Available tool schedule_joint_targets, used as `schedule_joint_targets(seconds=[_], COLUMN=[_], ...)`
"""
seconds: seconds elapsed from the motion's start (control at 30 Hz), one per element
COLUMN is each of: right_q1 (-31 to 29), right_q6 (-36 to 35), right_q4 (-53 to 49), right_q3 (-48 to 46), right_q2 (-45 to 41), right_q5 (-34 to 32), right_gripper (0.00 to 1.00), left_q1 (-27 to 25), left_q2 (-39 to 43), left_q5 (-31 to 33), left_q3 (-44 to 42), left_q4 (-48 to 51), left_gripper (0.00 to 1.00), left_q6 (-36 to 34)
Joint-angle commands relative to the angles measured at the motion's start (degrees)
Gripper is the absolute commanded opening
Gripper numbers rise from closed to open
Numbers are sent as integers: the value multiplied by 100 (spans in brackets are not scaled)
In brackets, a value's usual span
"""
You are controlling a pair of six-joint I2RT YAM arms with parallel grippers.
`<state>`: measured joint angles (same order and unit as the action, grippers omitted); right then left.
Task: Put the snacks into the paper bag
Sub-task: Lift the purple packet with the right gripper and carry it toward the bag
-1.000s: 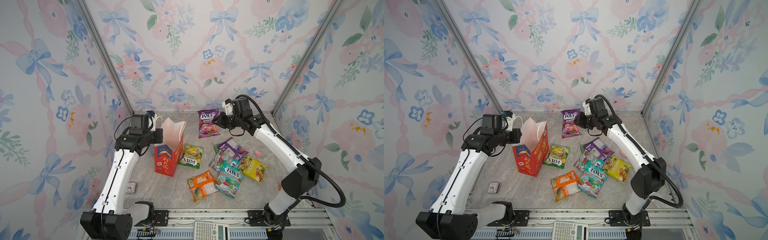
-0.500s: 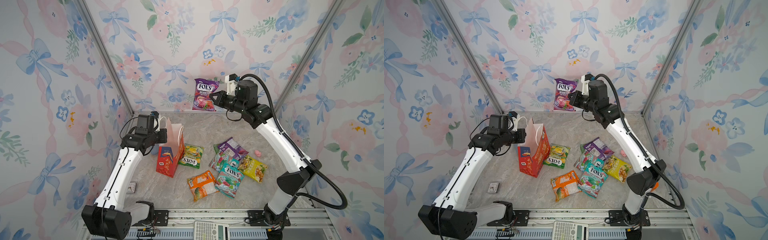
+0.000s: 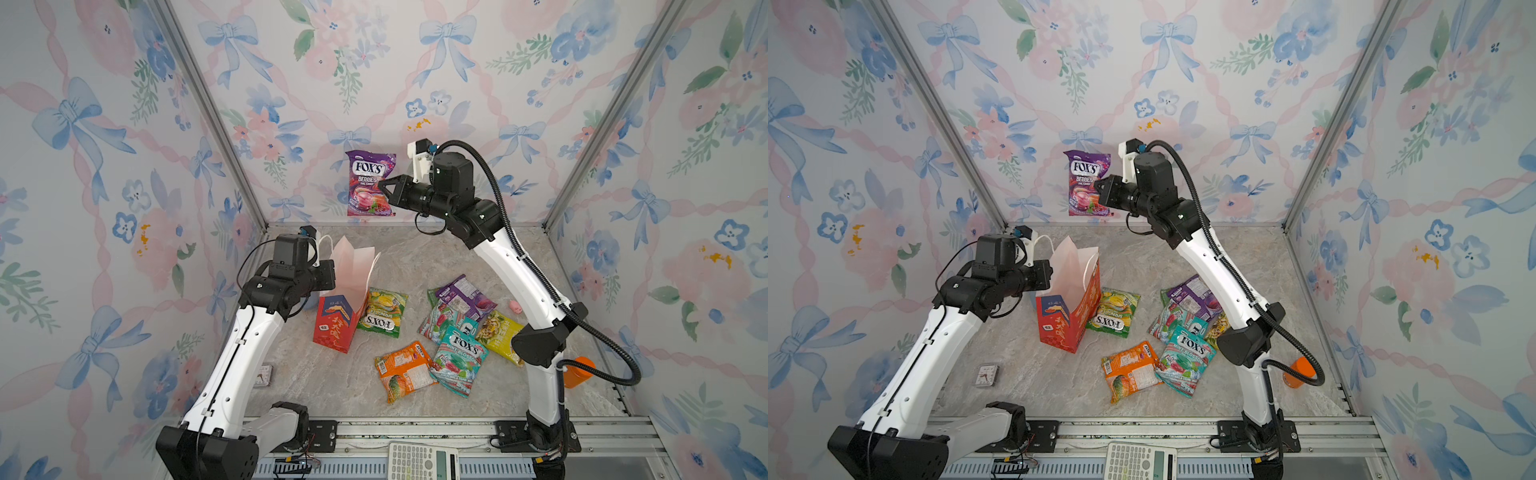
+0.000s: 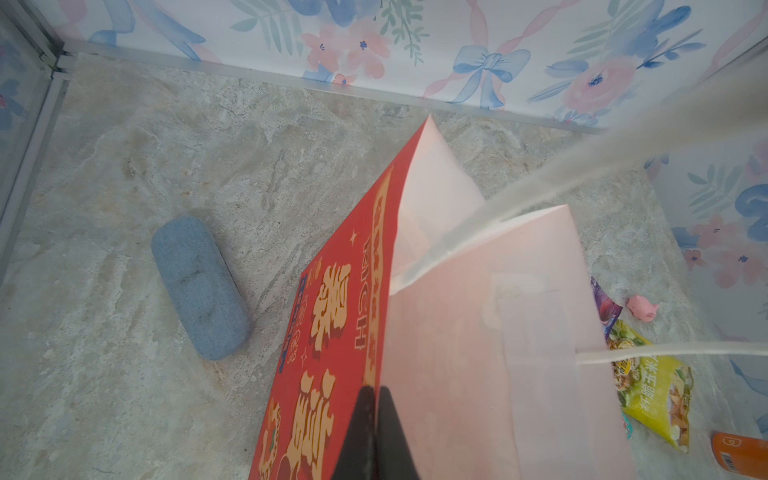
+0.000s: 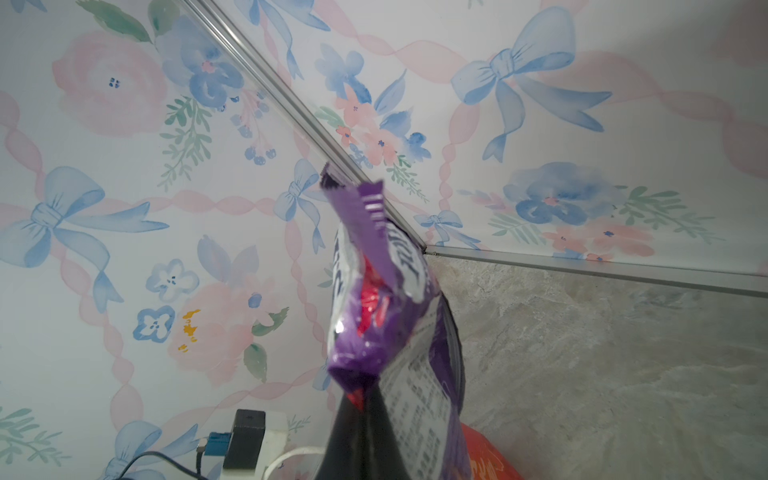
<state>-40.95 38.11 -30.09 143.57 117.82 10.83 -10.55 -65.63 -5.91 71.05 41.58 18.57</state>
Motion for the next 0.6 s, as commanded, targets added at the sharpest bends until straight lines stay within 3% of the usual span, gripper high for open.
schedule_joint_targets(seconds=[0.0,0.57], right_q1=[-263,-948], right_q6=[-141,-76], right_q4=[-133,-400], right_q3=[269,-1718], right_q2=[-53,-1468], right_q5=[-171,-660], right_gripper=[0,0], left_q1=[-43,-44], left_q2=[122,732], left_q5=[52,178], left_q3=[-106,-761], left_q4=[-132,-650], left_gripper=[0,0], left_q6=[145,583])
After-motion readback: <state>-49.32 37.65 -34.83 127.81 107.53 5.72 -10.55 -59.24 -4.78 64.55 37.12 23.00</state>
